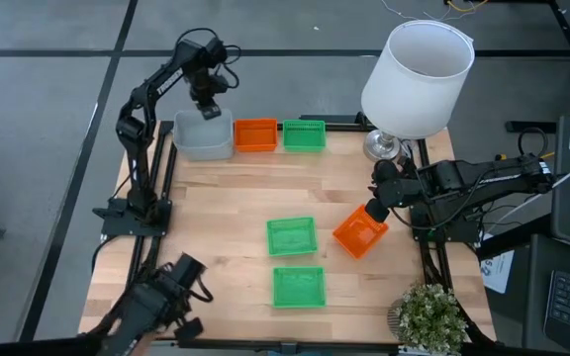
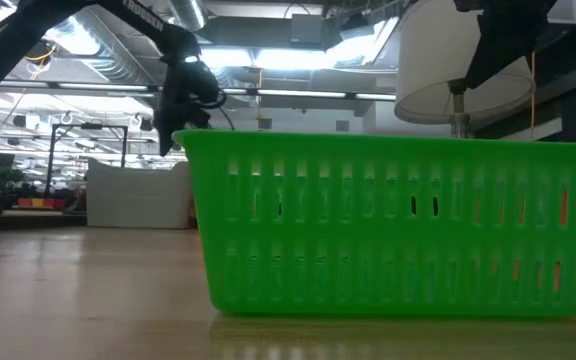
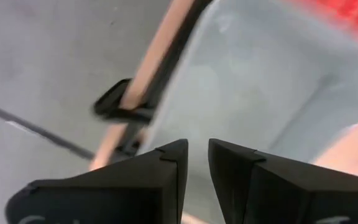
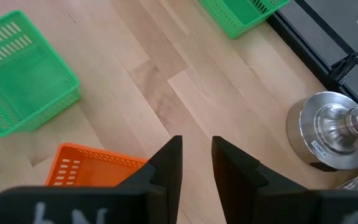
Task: Stack baskets by color
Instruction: Stack the bottom orange bin on the top orange bin
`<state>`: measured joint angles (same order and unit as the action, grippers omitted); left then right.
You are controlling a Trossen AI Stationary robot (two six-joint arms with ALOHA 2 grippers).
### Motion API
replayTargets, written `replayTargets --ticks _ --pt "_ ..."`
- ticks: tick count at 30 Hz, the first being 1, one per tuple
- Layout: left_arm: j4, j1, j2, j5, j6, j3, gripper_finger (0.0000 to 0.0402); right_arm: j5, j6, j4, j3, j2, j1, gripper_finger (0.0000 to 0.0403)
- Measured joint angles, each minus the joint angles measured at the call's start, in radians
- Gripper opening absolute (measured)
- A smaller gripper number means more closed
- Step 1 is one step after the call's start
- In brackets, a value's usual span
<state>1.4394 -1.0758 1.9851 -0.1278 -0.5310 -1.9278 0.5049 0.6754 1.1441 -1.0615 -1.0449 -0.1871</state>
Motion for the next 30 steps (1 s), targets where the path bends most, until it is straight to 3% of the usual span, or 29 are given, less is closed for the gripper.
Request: replayTargets --ticks 5,8,13,18,25,30 --pt "0.016 0.112 -0.006 0.126 0.232 0.0 0.0057 0.055 -0.001 -0.014 0.0 -0.001 0.0 0.0087" --pt "0.054 0.19 -0.006 0.15 0.356 0.0 0.0057 0.091 -0.003 -0.038 0.0 -0.001 0.0 0.0087" --pt "0.133 0.316 -0.007 0.16 0.327 0.0 0.005 0.094 -0.015 -0.083 0.0 -0.001 0.0 0.0087" --pt "0.129 0.433 -0.084 0.252 0.515 0.0 0.0038 0.026 -0.103 -0.141 0.0 -0.028 0.0 0.0087" --pt "0.133 0.629 -0.273 0.266 0.636 0.0 0.0035 -0.269 0.004 -0.127 -0.001 -0.192 0.044 0.0087" --pt "0.132 0.76 -0.418 0.212 0.73 0.0 0.0034 -0.416 0.057 -0.005 0.0 -0.384 0.097 0.0087"
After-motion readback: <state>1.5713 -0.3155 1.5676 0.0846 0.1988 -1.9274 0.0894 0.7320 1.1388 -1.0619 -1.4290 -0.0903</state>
